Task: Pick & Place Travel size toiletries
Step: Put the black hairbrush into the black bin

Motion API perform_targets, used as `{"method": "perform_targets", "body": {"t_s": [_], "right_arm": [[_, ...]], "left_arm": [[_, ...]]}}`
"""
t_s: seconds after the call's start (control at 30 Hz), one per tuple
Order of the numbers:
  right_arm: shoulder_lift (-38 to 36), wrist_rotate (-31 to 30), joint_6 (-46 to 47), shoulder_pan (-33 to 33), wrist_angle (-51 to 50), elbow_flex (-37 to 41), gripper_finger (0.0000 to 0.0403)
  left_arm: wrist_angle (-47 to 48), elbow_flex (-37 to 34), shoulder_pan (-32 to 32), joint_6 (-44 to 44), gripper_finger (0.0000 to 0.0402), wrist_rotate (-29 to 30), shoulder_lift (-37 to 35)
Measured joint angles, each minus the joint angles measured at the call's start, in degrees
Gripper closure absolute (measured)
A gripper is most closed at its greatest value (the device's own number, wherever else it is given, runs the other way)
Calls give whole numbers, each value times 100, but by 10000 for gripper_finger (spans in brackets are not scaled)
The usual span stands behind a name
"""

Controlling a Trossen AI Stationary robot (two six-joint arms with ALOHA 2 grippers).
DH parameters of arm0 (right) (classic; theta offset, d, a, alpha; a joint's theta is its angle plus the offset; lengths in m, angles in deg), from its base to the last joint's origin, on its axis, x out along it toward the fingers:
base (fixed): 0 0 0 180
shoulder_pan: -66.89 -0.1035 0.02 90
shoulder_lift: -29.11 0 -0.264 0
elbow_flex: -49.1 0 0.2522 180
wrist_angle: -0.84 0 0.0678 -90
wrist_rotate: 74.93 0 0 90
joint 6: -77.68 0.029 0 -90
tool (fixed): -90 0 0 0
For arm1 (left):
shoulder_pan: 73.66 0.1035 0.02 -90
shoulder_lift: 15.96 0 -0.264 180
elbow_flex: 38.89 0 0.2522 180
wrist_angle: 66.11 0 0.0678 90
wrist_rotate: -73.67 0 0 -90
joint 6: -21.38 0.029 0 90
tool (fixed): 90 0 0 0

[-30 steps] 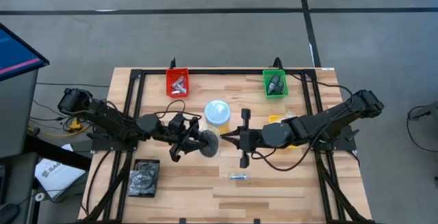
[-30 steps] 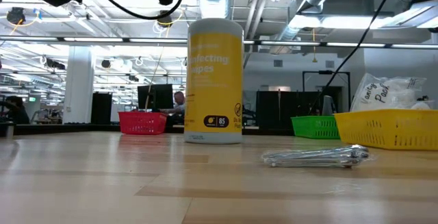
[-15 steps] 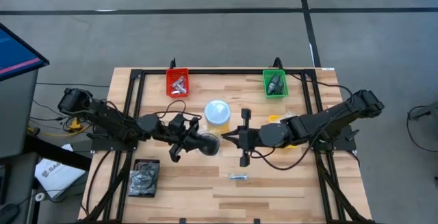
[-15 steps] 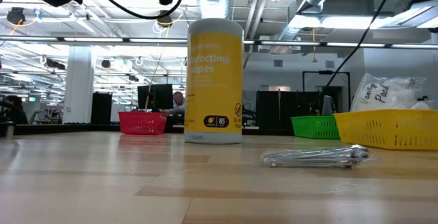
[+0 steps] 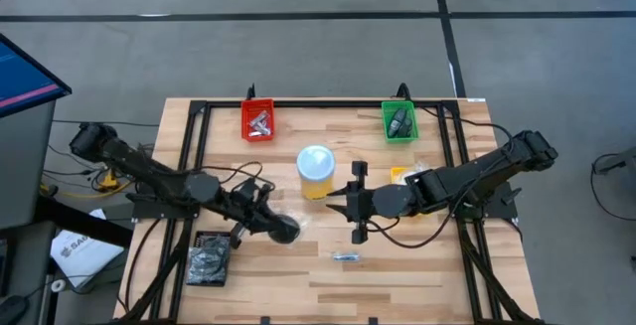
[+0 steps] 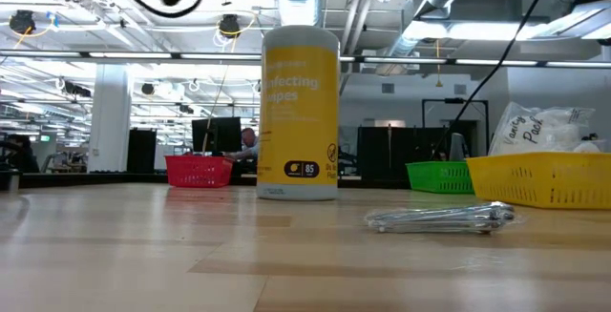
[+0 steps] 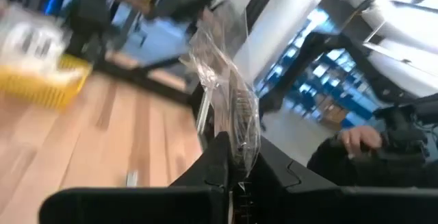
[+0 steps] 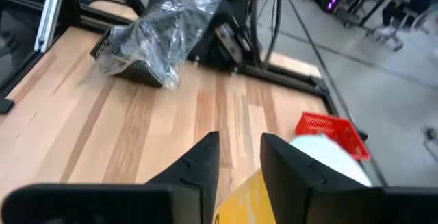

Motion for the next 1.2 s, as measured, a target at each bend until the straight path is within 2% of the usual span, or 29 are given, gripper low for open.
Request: {"method": "perform_targets", "body": {"t_s": [0.27, 0.5, 0.67, 1.0, 1.2], "right_arm": [[2, 14, 283, 0, -449, 0, 302], [1, 14, 348, 0, -448, 0, 301], [2, 17, 474, 0, -610, 0, 301], [2, 20, 628, 0, -751, 0, 300], [0, 19, 628, 0, -793, 0, 300]], "left_arm": [[2112, 2, -1134, -1113, 381, 1215, -1104], [3208, 1, -1982, -2414, 381, 1929, -1435], [3915, 0, -2419, -3574, 381, 2078, -1430], [4597, 0, -3225, -4926, 381, 2211, -1516], [5351, 0, -3652, -6304, 381, 1701, -1537]]}}
